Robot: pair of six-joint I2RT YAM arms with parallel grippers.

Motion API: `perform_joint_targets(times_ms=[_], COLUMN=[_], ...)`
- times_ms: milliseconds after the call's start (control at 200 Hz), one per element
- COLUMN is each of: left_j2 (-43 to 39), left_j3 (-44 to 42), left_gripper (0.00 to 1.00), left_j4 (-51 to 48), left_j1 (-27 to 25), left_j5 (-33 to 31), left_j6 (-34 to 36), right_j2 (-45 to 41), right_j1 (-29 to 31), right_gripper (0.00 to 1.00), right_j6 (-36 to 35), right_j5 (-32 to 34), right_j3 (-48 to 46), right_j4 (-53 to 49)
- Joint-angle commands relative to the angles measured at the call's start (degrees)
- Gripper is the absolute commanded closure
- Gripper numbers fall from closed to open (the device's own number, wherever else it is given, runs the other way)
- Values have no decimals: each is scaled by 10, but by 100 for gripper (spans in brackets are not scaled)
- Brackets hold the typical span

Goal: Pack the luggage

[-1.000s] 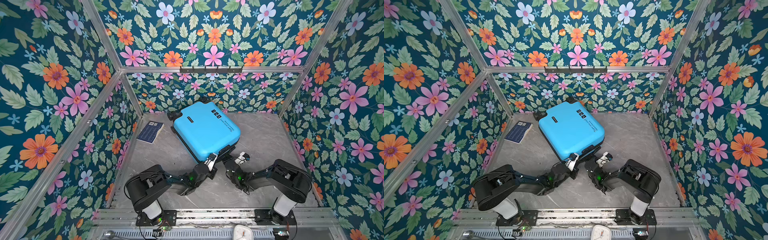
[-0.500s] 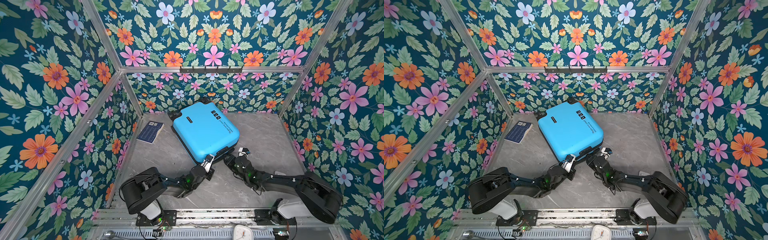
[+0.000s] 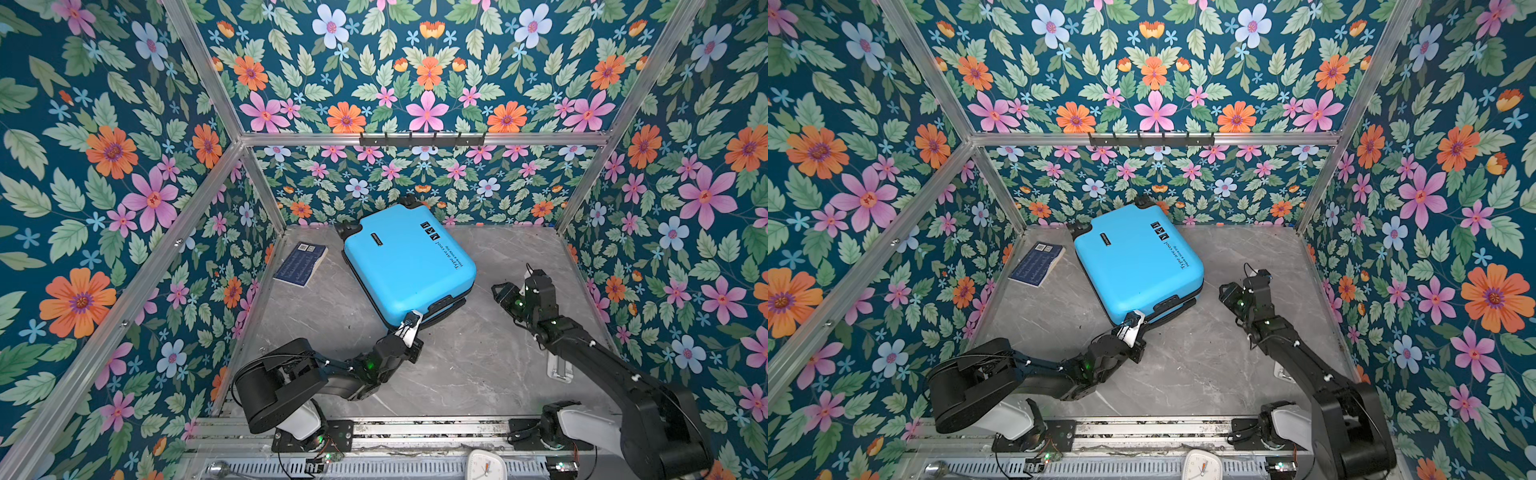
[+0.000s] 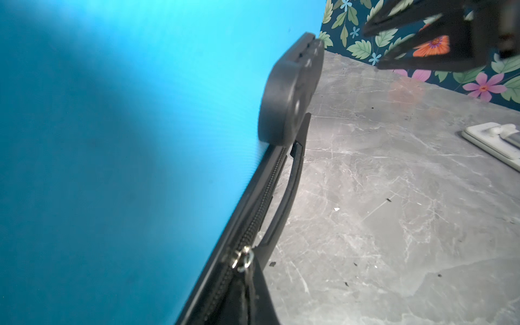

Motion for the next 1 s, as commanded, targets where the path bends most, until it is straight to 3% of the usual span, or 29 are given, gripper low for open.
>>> perform_joint_targets(times_ms=[0, 105, 330, 740, 995], left_j2=[-8, -19, -25, 63, 84], left_j3=[-2, -8, 7, 118, 150], left_gripper=[100, 100, 100, 100, 100], left_j4=[51, 50, 22, 15, 6], left_j1=[2, 2, -1, -49, -55], left_j5=[-26, -34, -27, -45, -67], left_j6=[-3, -11, -34, -42, -41], right_j2=[90, 194, 304, 260, 246], right_j1=[-12, -11, 0, 120, 138], right_gripper=[45, 46, 49, 52, 52], right_j6=[-34, -6, 70, 93, 107], right_j5=[-146, -214, -237, -152, -110], right_j3=[60, 109, 111, 20, -14], right_j4=[62, 132, 276, 350, 372])
